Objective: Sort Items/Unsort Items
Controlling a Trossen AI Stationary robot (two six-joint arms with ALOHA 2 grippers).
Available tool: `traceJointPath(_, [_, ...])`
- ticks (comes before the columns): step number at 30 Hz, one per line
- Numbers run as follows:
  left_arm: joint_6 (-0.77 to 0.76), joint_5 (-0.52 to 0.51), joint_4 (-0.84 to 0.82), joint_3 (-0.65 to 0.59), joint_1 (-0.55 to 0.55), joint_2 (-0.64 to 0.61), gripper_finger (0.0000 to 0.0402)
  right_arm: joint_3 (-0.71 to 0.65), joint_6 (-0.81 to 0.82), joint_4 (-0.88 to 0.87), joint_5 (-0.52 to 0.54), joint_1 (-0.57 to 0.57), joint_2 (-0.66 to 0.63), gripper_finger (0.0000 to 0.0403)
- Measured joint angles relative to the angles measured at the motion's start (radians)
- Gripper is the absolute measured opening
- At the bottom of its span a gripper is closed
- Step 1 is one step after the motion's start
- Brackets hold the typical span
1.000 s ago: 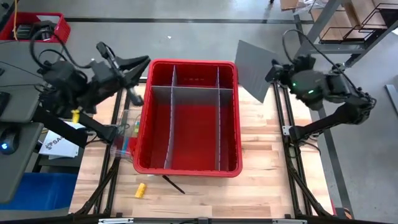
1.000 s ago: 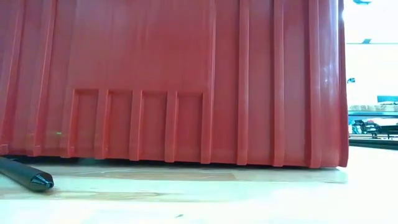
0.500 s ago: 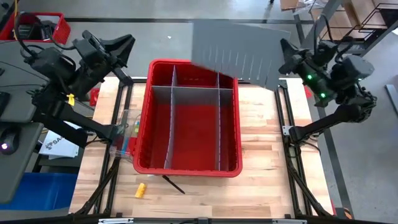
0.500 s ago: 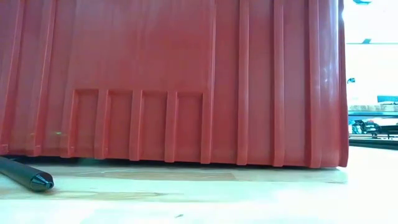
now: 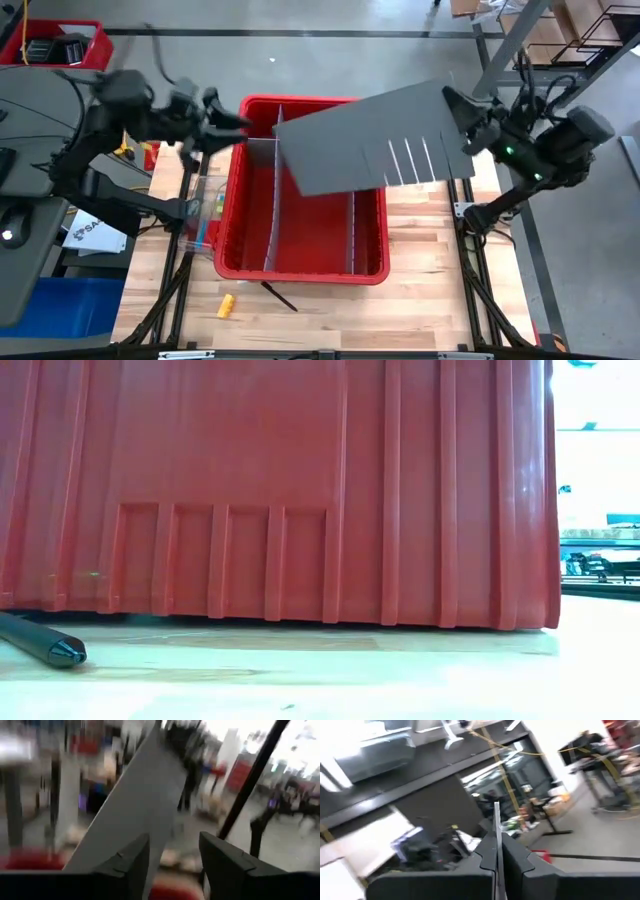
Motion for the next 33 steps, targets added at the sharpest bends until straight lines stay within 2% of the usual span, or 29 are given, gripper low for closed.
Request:
traceJointPath(6, [-0.016, 0.008, -0.286, -0.002, 0.010, 0.008, 0.0194, 0.000, -0.103, 0.120, -0.007, 0.079, 0.028, 0.0000])
traceJointPath(11, [-0.022, -0.002, -0.383, -0.001, 0.010, 0.000, 0.0200, 0.000, -0.146, 0.171, 0.009, 0.113, 0.026, 0.0000])
traceJointPath(17, [-0.084, 0.073, -0.332, -0.040, 0.004, 0.016, 0.0200, 0.000, -0.206, 0.261, -0.032, 0.119, 0.033, 0.0000])
traceJointPath(21, [-0.063, 0.076, -0.278, -0.106, 0.001, 0.033, 0.0200, 0.000, -0.229, 0.300, -0.080, 0.121, 0.036, 0.0000])
traceJointPath(27, [-0.052, 0.089, -0.061, -0.190, 0.001, 0.030, 0.0200, 0.000, -0.238, 0.312, -0.087, 0.138, 0.039, 0.0000])
traceJointPath(33, [-0.040, 0.092, -0.006, -0.212, 0.001, 0.048, 0.0200, 0.000, -0.238, 0.330, -0.120, 0.138, 0.039, 0.0000])
